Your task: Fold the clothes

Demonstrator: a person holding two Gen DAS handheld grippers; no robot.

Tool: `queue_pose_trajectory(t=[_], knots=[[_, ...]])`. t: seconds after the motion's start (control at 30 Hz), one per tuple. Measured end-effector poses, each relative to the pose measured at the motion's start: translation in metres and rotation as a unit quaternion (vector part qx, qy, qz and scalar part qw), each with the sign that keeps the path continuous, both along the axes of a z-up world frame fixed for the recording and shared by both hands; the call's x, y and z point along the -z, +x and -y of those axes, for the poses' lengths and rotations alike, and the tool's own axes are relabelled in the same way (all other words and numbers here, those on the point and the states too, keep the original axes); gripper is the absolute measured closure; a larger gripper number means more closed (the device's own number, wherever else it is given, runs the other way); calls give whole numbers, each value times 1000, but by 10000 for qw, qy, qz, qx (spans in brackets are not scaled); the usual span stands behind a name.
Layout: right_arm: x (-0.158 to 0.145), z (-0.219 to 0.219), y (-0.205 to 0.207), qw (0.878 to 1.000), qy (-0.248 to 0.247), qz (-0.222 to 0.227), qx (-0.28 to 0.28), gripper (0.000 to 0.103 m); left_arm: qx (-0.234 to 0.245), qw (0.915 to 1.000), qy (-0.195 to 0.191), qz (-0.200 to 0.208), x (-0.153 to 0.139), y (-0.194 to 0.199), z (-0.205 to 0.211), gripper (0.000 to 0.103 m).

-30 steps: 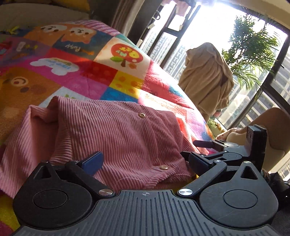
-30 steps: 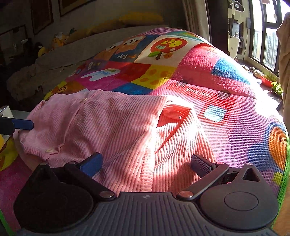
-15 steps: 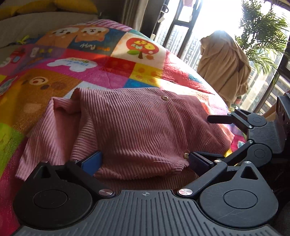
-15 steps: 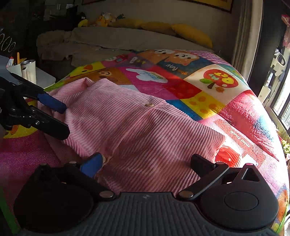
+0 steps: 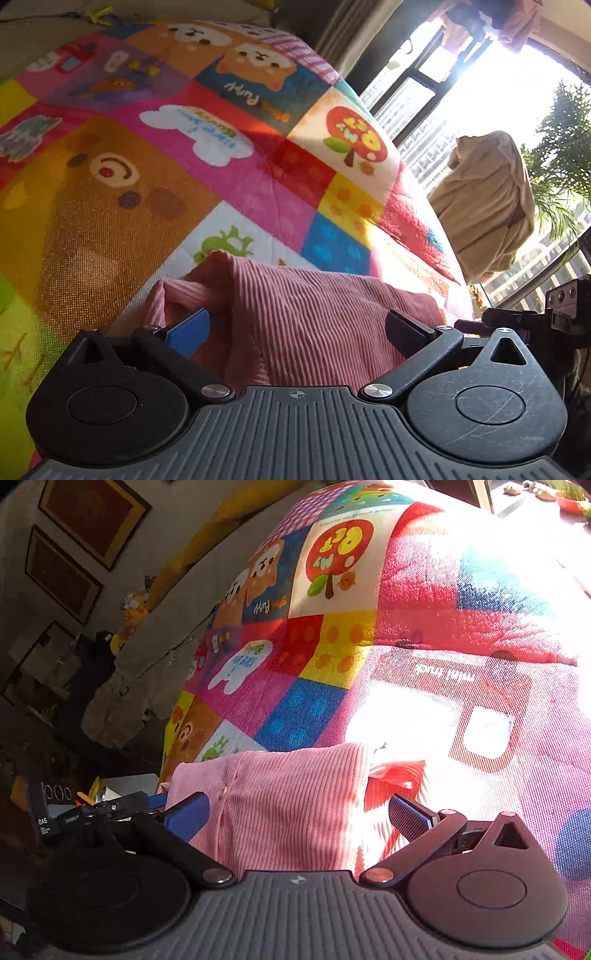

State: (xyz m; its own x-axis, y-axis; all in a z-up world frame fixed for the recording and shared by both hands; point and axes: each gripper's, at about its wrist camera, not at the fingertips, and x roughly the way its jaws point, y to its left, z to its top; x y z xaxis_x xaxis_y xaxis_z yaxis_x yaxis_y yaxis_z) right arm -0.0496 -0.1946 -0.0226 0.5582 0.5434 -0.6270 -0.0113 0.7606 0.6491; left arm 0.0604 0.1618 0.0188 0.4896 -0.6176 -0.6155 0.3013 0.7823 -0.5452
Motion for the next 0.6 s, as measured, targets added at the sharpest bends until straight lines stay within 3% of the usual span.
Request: queue_pose_trajectory(t=[0.1, 0.17, 0.37, 0.43, 0.5, 0.6], knots=[[21, -7, 38, 9987, 254, -428, -69, 0, 110, 9997, -68, -219, 15, 20, 6, 0], [26, -20, 59, 9993, 119, -349, -102, 0, 78, 9998, -110, -138, 14, 26, 8, 0], [-2, -64, 73, 9932, -239, 1138, -54, 0, -893, 9938, -255, 612, -11, 32, -17, 0], [-5, -72, 76, 9912, -598, 1179, -27, 0, -899, 9936, -127, 678, -16, 29, -21, 0], [0, -75, 75, 9859, -1270, 1076, 144, 0, -834, 9934, 37, 787, -21, 21, -23, 0], [14, -75, 63, 9671, -2351, 901, 361, 0, -504, 9929, 304, 1034, -28, -3, -19, 0]])
